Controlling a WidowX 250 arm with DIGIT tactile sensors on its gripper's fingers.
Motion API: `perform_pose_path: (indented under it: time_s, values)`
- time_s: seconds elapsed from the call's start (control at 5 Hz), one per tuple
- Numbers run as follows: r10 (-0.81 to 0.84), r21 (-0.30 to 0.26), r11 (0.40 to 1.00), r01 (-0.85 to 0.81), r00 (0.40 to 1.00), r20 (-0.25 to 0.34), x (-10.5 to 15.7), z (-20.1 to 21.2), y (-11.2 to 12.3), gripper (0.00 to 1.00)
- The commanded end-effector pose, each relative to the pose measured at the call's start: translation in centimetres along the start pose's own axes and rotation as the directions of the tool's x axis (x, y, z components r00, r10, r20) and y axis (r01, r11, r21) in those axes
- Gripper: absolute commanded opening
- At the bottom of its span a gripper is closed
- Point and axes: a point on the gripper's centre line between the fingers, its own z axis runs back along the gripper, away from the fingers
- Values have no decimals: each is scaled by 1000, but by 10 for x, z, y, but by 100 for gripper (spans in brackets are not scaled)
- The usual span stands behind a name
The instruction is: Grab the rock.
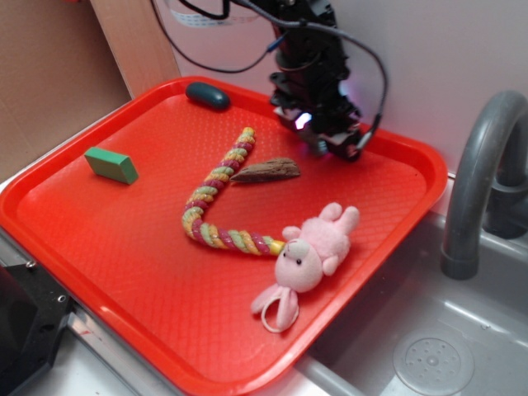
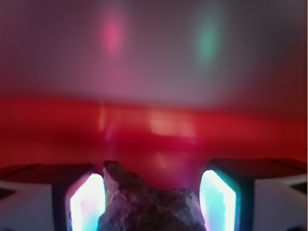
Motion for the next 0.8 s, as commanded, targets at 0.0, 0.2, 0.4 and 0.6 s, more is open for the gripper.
perform_pose_path:
  time_s: [0.0, 0.2, 0.4, 0.6]
  values:
    - [261, 32, 965, -259, 957, -123, -36, 120, 23, 0]
    - [356, 52, 934, -354, 905, -231, -54, 164, 49, 0]
    - [376, -41, 916, -399, 889, -262, -83, 176, 76, 0]
    - [329, -115, 926, -359, 919, -216, -112, 188, 91, 0]
